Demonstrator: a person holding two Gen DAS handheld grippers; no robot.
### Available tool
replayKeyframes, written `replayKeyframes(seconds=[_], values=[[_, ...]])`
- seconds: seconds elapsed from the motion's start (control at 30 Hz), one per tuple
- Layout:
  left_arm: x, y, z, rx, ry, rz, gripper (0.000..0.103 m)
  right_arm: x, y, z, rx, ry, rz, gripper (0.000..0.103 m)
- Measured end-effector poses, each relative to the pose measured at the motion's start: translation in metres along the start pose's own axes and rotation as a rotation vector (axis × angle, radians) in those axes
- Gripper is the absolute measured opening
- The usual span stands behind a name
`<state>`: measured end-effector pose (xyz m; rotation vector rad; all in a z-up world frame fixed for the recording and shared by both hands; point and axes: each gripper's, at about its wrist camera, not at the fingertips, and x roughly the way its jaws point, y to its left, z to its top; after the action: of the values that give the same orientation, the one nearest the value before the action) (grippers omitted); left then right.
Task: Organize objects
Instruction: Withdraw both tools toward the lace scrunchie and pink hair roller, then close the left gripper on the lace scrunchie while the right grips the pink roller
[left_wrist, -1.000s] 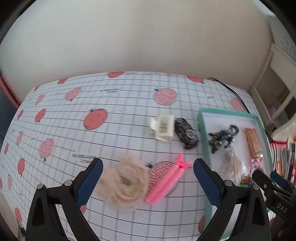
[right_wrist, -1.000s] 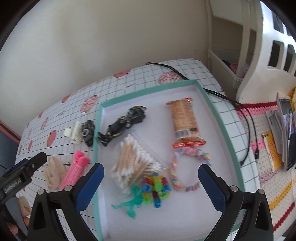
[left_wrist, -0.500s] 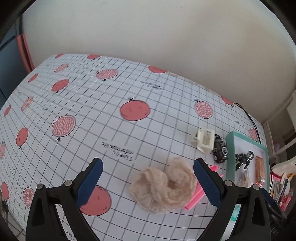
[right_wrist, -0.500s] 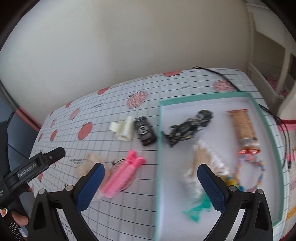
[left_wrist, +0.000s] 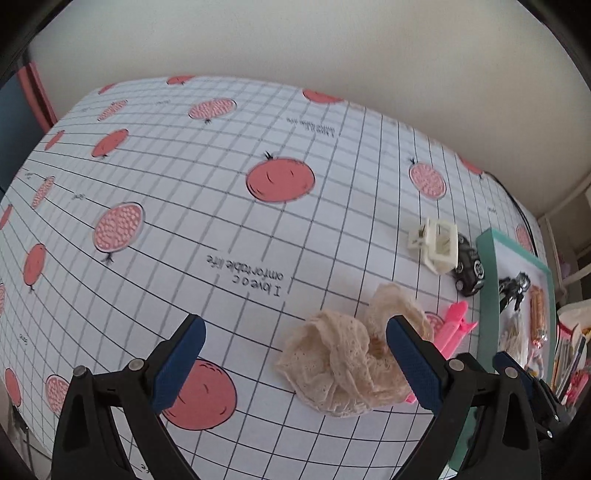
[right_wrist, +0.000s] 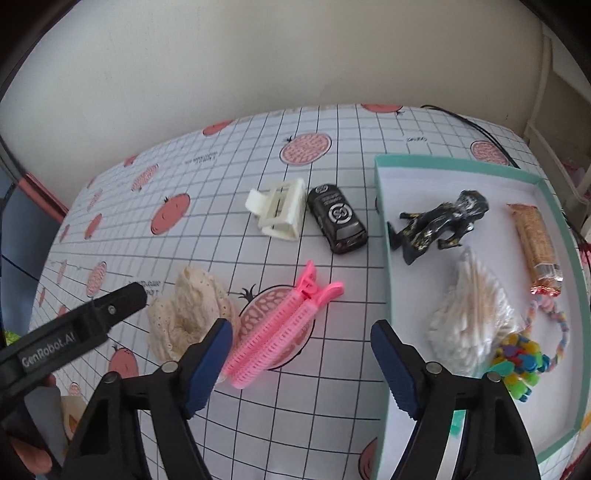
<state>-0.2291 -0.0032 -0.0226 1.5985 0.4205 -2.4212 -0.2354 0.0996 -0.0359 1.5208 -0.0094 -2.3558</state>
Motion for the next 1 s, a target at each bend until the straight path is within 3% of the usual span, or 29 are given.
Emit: replayKeyframes(seconds=[0.13, 0.3, 0.63, 1.0], values=[[0.011, -0.003, -0.002, 0.011, 0.035, 0.014, 0.098, 0.013, 0.004, -0.003, 0.016, 0.047, 0.0, 0.068], [0.022, -0.009, -0.006, 0.037, 0.073, 0.023, 0.098, 0.024, 0.007, -0.004, 0.027, 0.078, 0.007, 0.065], [0.029, -0.003, -0.01, -0.011, 0.093, -0.022, 0.097, 0.029, 0.014, -0.004, 0.01, 0.078, 0.024, 0.061], [0.031, -0.005, -0.015, -0.044, 0.121, -0.121, 0.076, 0.033, 0.018, -0.002, 0.009, 0.08, 0.058, 0.05]])
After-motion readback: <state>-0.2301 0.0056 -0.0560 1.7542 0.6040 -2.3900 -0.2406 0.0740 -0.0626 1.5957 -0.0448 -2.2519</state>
